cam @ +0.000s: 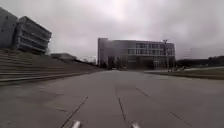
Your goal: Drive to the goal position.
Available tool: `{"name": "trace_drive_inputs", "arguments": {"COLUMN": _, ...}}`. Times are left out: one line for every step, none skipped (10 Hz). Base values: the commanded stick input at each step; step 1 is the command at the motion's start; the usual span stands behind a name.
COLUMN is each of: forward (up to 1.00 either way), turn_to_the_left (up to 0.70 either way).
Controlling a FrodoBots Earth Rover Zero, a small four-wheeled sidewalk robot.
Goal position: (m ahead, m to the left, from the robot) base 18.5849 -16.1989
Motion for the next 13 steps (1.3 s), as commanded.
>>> {"name": "trace_drive_inputs", "arguments": {"forward": 0.70, "turn_to_the_left": 0.00}}
{"name": "trace_drive_inputs", "arguments": {"forward": 0.70, "turn_to_the_left": 0.00}}
{"name": "trace_drive_inputs", "arguments": {"forward": 0.70, "turn_to_the_left": 0.00}}
{"name": "trace_drive_inputs", "arguments": {"forward": 0.70, "turn_to_the_left": 0.00}}
{"name": "trace_drive_inputs", "arguments": {"forward": 0.70, "turn_to_the_left": 0.00}}
{"name": "trace_drive_inputs", "arguments": {"forward": 0.70, "turn_to_the_left": 0.00}}
{"name": "trace_drive_inputs", "arguments": {"forward": 0.70, "turn_to_the_left": 0.00}}
{"name": "trace_drive_inputs", "arguments": {"forward": 0.70, "turn_to_the_left": 0.00}}
{"name": "trace_drive_inputs", "arguments": {"forward": 0.70, "turn_to_the_left": 0.00}}
{"name": "trace_drive_inputs", "arguments": {"forward": 0.70, "turn_to_the_left": 0.00}}
{"name": "trace_drive_inputs", "arguments": {"forward": 0.70, "turn_to_the_left": 0.00}}
{"name": "trace_drive_inputs", "arguments": {"forward": 0.70, "turn_to_the_left": 0.00}}
{"name": "trace_drive_inputs", "arguments": {"forward": 0.70, "turn_to_the_left": 0.00}}
